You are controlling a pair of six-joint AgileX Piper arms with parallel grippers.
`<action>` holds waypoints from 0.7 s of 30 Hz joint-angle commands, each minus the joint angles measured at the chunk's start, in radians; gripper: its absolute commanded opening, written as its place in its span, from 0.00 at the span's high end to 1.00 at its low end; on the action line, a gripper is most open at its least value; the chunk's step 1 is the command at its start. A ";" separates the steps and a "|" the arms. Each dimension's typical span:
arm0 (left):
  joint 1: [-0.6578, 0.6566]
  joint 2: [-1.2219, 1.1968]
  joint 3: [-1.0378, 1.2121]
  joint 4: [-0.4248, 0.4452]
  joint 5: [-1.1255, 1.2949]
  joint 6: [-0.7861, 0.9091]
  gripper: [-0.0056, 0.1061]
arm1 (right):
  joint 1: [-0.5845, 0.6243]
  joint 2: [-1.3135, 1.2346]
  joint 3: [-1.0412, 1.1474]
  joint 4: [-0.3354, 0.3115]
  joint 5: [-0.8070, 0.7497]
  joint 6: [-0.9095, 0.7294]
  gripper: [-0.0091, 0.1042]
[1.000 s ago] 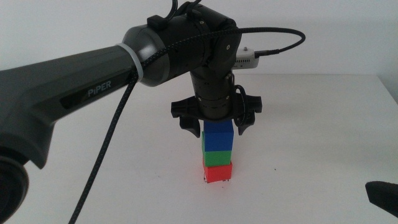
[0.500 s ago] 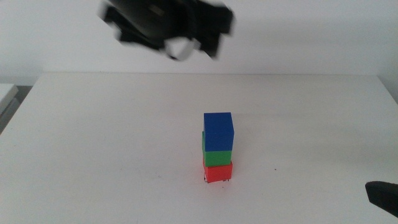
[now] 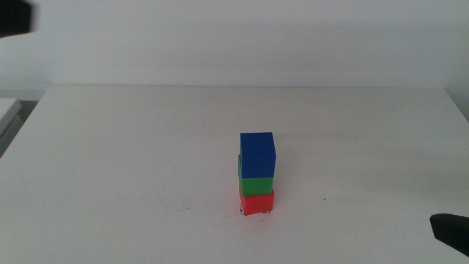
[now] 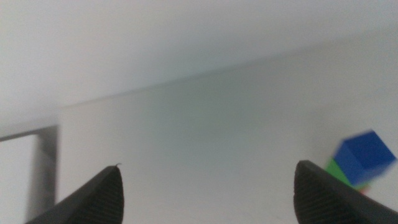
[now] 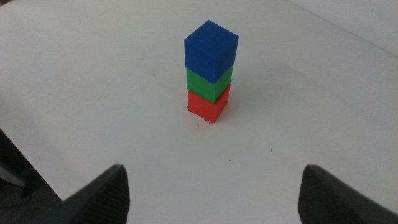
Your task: Stack red cubes first, then green, then blue cubes in a specific spot.
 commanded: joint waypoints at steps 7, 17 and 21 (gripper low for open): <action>0.209 -0.223 0.191 -0.106 -0.116 0.062 0.11 | 0.002 -0.001 0.004 -0.007 -0.007 -0.007 0.14; 0.209 -0.275 0.193 -0.094 -0.159 0.055 0.11 | 0.002 -0.001 0.004 -0.007 -0.007 -0.007 0.14; 0.209 -0.279 0.197 -0.073 -0.159 0.055 0.11 | 0.002 -0.001 0.004 -0.007 -0.007 -0.007 0.14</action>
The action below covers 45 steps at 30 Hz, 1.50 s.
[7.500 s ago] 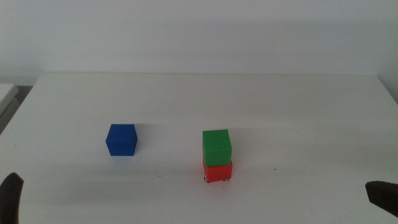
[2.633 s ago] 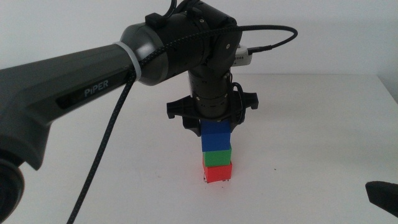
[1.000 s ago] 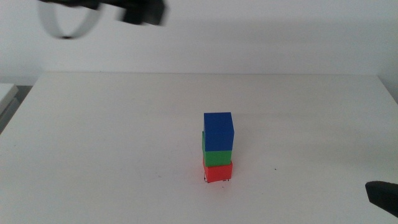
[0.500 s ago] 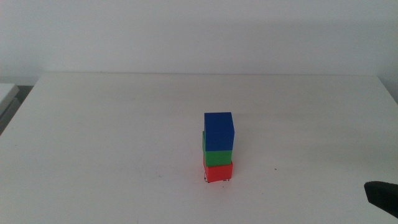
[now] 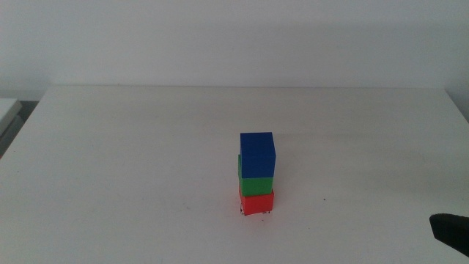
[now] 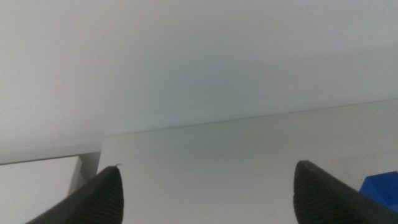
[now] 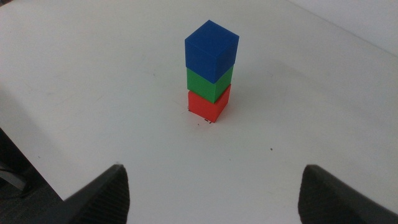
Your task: Stack red cubes first, then green, then blue cubes in a specific spot.
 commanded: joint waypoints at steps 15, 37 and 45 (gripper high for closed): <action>0.000 -0.411 0.586 -0.095 -0.443 -0.005 0.11 | -0.200 -0.100 0.321 0.270 -0.587 -0.007 0.14; 0.000 -0.666 1.203 -0.200 -0.836 -0.005 0.11 | -0.804 -0.625 0.852 0.149 -0.699 -0.007 0.14; 0.000 -0.666 1.203 -0.193 -0.825 -0.005 0.11 | -0.805 -0.625 0.852 0.166 -0.691 -0.007 0.14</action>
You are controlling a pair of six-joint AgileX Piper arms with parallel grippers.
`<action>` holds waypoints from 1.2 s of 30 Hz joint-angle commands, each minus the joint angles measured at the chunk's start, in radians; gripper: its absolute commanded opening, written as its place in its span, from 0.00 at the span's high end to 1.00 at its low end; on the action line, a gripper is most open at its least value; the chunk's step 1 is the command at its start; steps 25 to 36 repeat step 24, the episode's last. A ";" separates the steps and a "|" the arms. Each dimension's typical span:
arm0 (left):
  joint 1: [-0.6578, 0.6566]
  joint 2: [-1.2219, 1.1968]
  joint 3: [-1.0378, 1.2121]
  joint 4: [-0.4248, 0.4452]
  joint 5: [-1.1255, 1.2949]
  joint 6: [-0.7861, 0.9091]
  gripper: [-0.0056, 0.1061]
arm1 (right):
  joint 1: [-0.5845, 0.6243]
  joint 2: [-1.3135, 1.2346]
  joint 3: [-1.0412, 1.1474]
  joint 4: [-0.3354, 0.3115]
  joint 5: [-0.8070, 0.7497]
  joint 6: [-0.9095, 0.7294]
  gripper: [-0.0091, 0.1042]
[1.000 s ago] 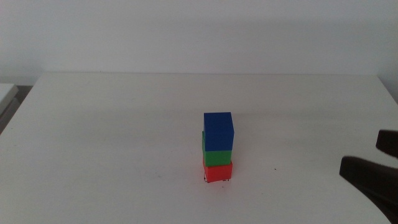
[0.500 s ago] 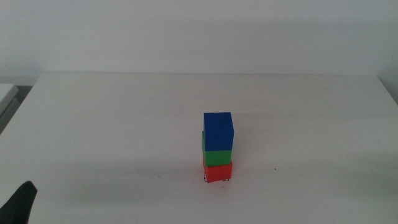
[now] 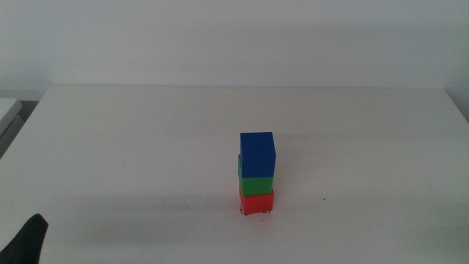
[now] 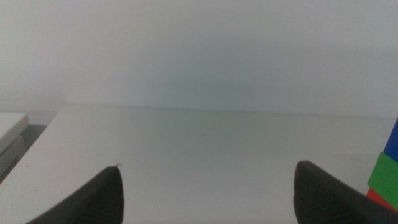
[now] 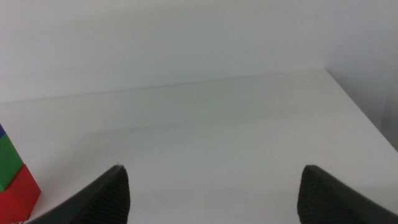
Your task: Stack red cubes first, then green, then blue cubes in a specific spot.
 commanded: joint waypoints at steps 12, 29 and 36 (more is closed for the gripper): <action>0.000 -0.004 0.000 0.099 -0.003 -0.005 0.11 | -0.008 -0.005 0.004 0.007 -0.012 -0.007 0.14; 0.000 -0.004 0.000 0.144 -0.003 -0.005 0.11 | -0.008 -0.005 0.004 0.007 -0.012 -0.007 0.14; 0.000 -0.004 0.000 0.144 -0.003 -0.005 0.11 | -0.008 -0.005 0.004 0.007 -0.012 -0.007 0.14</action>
